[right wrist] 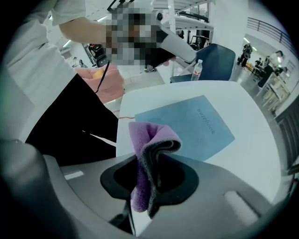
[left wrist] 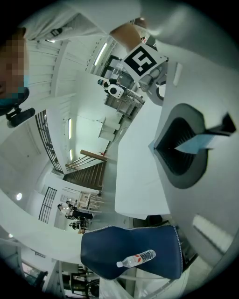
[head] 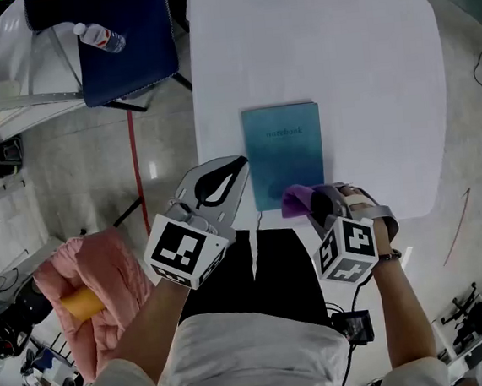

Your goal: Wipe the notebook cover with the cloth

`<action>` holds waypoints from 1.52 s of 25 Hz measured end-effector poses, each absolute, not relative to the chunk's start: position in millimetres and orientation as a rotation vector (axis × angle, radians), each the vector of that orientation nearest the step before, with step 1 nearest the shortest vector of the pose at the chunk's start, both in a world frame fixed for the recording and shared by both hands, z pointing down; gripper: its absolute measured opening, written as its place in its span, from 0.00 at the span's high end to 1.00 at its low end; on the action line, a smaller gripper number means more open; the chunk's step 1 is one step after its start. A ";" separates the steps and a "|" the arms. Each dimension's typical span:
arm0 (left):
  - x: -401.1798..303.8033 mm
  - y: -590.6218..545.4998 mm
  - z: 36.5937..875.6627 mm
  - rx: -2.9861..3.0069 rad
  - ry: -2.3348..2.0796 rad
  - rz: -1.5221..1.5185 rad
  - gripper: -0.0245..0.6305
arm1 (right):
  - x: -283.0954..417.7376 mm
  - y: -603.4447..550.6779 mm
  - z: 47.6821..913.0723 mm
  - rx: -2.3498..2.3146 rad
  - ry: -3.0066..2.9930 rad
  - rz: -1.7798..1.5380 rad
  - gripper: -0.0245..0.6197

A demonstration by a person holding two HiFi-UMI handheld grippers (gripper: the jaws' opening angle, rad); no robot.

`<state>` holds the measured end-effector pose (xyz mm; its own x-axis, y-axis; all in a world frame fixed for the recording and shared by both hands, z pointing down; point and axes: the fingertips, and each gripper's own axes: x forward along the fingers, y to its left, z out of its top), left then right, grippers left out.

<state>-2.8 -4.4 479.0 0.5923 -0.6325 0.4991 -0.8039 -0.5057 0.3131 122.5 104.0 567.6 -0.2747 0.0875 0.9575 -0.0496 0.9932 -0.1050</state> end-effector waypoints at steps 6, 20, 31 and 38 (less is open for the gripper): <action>-6.3 -3.6 479.6 2.297 -1.156 0.448 0.96 | 124.4 95.6 559.5 0.035 -1.874 0.145 0.79; -27.6 -15.5 477.6 2.273 -1.203 0.432 0.96 | 112.1 33.2 542.1 0.142 -1.883 0.078 0.79; -49.0 -29.9 473.8 2.247 -1.239 0.410 0.96 | 75.3 -3.7 529.3 0.119 -1.910 0.014 0.79; -66.3 -37.0 474.6 2.225 -1.263 0.405 0.96 | 56.7 -18.5 537.0 0.084 -1.906 -0.003 0.79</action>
<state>-66.3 -37.0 474.6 0.5146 -0.6938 0.5039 -0.8574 -0.4119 0.3085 56.7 -18.5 537.0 -0.3282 -0.0601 0.9427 -0.0572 0.9974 0.0437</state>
